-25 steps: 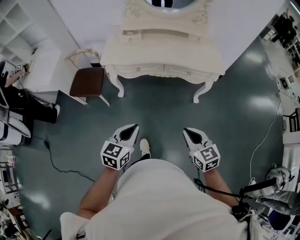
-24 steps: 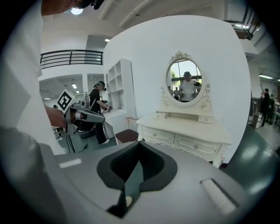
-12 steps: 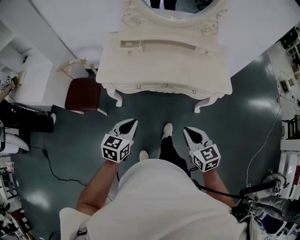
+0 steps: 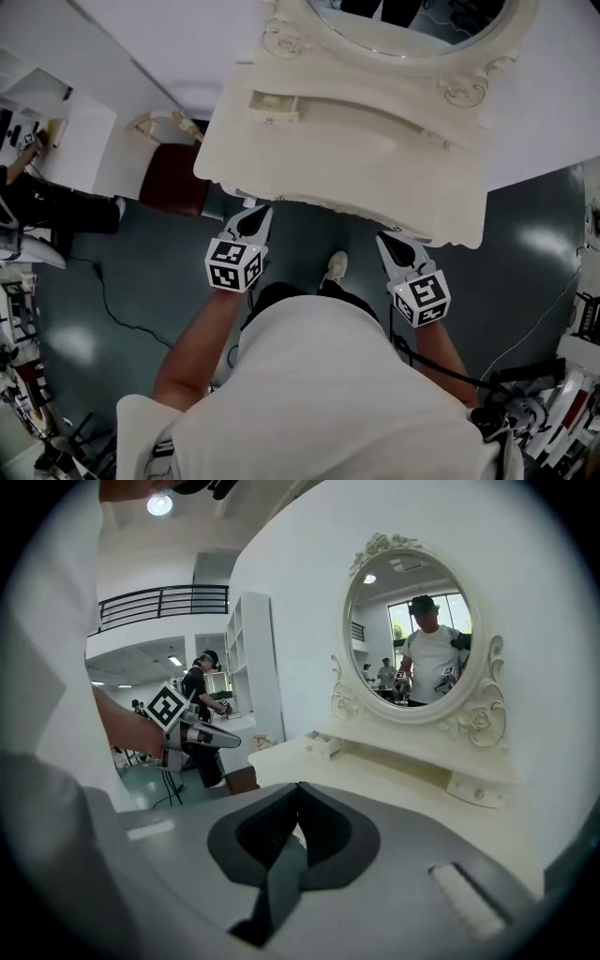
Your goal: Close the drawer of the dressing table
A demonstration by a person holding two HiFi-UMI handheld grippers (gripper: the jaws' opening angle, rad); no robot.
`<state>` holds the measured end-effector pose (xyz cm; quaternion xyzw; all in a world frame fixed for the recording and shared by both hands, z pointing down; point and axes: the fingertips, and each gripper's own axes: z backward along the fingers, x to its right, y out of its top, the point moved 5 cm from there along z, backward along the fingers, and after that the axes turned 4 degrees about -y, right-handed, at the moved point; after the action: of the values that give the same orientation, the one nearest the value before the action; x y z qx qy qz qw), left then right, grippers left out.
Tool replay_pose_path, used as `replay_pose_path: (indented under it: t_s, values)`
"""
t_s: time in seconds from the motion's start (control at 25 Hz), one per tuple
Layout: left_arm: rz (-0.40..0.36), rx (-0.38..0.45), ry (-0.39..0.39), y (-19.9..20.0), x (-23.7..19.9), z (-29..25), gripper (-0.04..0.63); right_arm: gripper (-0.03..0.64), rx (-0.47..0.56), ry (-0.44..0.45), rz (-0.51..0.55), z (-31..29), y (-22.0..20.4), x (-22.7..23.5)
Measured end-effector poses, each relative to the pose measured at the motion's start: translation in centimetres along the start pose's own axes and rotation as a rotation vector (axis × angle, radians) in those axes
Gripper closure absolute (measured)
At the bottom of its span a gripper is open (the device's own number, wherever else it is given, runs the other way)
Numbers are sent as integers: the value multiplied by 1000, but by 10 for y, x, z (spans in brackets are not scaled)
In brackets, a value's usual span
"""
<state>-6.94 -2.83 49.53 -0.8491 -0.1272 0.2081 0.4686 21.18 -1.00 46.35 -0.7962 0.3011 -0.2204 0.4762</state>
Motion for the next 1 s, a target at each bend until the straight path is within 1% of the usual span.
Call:
replay_pose_path:
  t_s: [0.08,0.2,0.36,0.48,0.6,0.76,0.88,1.0]
  values:
    - [15,3,48,6,-11,-23,589,617,-10,15,-5,-12,1,24]
    - [23,-18,107,11,-34,-51,575,617,-39,28,-26,-26,0,44]
    - [45,-41,144,16,-73,-90,560,617,-74,18,-39,-45,4,62]
    - [58,-53,155,21,-107,-119,534,617,-63,-22,-42,-56,18,71]
    - [63,-76,156,27,-137,-145,528,617,-53,-76,-60,-64,36,76]
    - [54,-110,167,33,-172,-180,514,617,-71,-142,-80,-77,54,84]
    - [59,-132,173,34,-196,-202,499,617,-87,-180,-90,-88,62,88]
    - [75,-152,163,32,-214,-218,480,617,-109,-214,-94,-96,66,89]
